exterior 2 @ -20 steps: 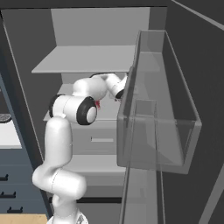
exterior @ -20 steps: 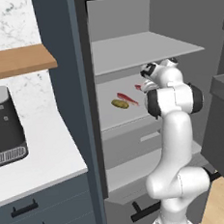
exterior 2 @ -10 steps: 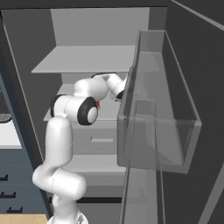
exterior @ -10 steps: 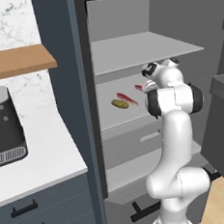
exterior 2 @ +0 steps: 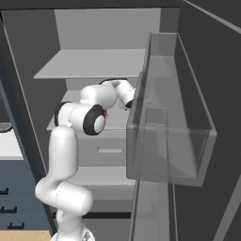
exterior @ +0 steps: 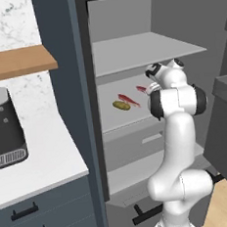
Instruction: Place one potato and one steak in each tupperware on the nearby counter, to pack two identical lunches.
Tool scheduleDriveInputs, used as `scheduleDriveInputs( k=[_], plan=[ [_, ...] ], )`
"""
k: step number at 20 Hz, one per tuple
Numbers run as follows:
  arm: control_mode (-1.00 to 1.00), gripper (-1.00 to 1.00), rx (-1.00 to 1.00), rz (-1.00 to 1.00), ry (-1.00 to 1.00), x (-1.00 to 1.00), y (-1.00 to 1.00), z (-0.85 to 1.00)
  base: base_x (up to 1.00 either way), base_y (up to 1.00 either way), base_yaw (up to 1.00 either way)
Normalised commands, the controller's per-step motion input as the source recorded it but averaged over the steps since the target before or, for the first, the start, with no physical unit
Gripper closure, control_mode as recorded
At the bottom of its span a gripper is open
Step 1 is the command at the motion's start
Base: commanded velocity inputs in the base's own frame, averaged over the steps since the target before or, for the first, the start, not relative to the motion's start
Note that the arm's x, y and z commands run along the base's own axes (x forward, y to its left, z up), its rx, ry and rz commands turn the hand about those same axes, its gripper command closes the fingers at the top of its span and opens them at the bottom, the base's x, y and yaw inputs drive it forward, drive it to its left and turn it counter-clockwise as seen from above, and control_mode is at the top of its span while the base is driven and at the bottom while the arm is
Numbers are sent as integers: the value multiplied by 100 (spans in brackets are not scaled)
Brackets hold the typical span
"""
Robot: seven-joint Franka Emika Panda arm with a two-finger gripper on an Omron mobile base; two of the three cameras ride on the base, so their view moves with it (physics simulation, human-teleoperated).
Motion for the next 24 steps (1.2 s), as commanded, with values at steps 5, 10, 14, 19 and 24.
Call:
scheduleDriveInputs(
  k=[5,10,14,19,24],
  plan=[
    [-100,-100,0,7,0,0,19,-36,0,0,0],
    [-100,100,0,6,1,0,22,-34,0,0,0],
    [-100,100,0,4,4,0,17,-21,0,0,0],
    [-100,100,0,1,5,-6,1,-5,0,0,0],
    [-100,100,0,0,2,-41,2,0,0,0,0]
  ],
)
